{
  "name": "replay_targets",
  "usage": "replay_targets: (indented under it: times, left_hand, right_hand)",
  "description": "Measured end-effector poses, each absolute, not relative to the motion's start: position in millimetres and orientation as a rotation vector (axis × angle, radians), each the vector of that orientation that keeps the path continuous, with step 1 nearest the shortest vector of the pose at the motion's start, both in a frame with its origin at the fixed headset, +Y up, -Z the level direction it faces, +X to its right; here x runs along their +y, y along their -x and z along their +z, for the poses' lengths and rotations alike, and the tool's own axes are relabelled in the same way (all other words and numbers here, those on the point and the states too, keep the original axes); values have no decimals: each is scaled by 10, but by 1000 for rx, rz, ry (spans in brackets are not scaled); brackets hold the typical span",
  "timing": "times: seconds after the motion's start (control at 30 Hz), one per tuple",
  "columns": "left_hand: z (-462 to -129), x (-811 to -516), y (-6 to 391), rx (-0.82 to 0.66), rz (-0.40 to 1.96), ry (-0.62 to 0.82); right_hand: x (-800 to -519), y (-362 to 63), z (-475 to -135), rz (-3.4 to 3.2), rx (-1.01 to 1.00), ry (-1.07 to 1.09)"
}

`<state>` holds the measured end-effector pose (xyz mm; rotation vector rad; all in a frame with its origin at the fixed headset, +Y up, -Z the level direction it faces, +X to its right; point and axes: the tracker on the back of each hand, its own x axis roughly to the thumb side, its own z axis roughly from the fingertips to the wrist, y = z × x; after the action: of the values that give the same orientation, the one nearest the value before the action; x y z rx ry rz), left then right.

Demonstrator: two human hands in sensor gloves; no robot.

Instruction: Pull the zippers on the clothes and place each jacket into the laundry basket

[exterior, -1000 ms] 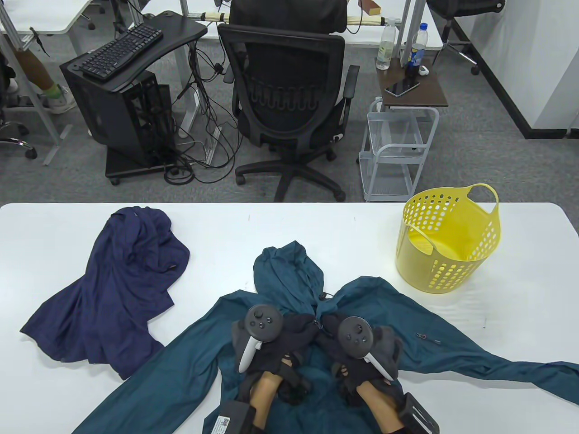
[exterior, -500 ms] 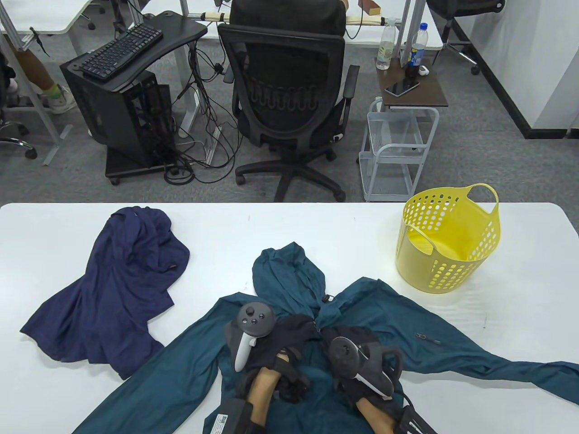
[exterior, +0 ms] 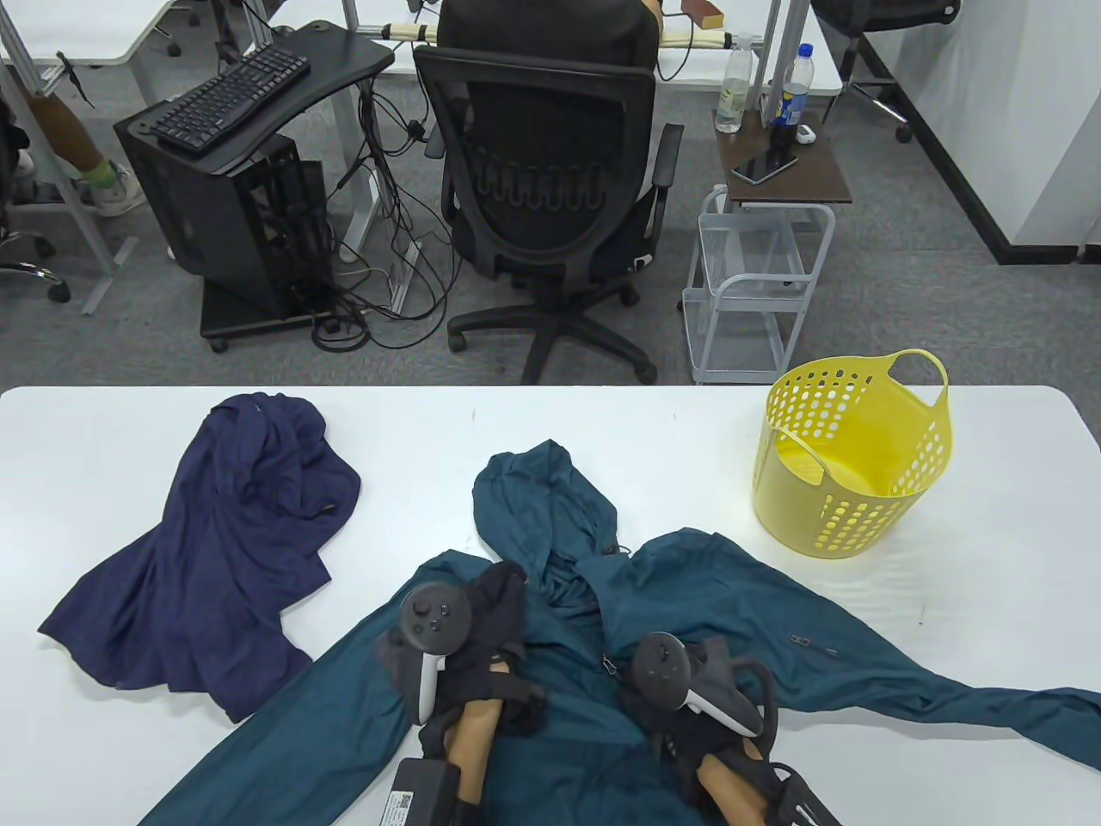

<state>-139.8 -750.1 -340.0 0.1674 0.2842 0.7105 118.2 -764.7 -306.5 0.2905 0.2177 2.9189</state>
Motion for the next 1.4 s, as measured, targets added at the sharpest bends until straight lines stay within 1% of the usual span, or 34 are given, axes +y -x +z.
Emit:
replay_targets:
  times: [0.07,0.17,0.23,0.27,0.33,0.4,0.47,0.57,0.67,0.73,0.87,0.93,1.03,1.1,1.2,1.27,1.33,1.4]
  left_hand:
    - [-3368,-7435,1308,227,571,-210]
    - [-3266,-7234,1054,105,355,-311]
    - [-3161,-7110,842,-4,239,-368]
    - [-3118,-7075,746,-58,197,-374]
    - [-3057,-7053,582,-155,145,-353]
    - [-3041,-7106,440,-252,141,-273]
    - [-3058,-7170,375,-278,186,-240]
    - [-3082,-7198,330,-276,196,-280]
    - [-3119,-7228,304,-251,94,-320]
    - [-3142,-7270,294,-242,21,-317]
    - [-3174,-7299,319,-217,-39,-327]
    - [-3210,-7294,360,-173,-49,-359]
    - [-3283,-7313,433,-122,-111,-375]
    - [-3338,-7341,500,-74,-99,-364]
    - [-3413,-7374,586,1,-109,-352]
    - [-3441,-7397,630,41,-127,-356]
    - [-3466,-7440,679,75,-157,-360]
    - [-3494,-7507,720,88,-156,-319]
  right_hand:
    - [-7659,-1201,-3072,2884,196,-296]
    - [-7646,-1264,-3100,2766,121,-254]
    - [-7599,-1334,-3103,2652,51,-206]
    - [-7574,-1369,-3099,2596,19,-183]
    - [-7521,-1443,-3087,2487,-38,-149]
    - [-7484,-1525,-3073,2339,-72,-136]
    - [-7480,-1556,-3066,2233,-66,-181]
    - [-7487,-1548,-3053,2236,-12,-291]
    - [-7495,-1513,-3053,2335,-33,-282]
    - [-7504,-1470,-3047,2380,-25,-298]
    - [-7501,-1416,-3030,2501,-50,-290]
    - [-7528,-1384,-3033,2584,-27,-296]
    - [-7529,-1333,-3015,2659,39,-335]
    - [-7498,-1299,-2989,2723,76,-361]
    - [-7481,-1247,-2948,2785,277,-416]
    - [-7486,-1218,-2929,2765,369,-483]
    - [-7505,-1201,-2922,2713,441,-557]
    - [-7537,-1193,-2931,2698,464,-562]
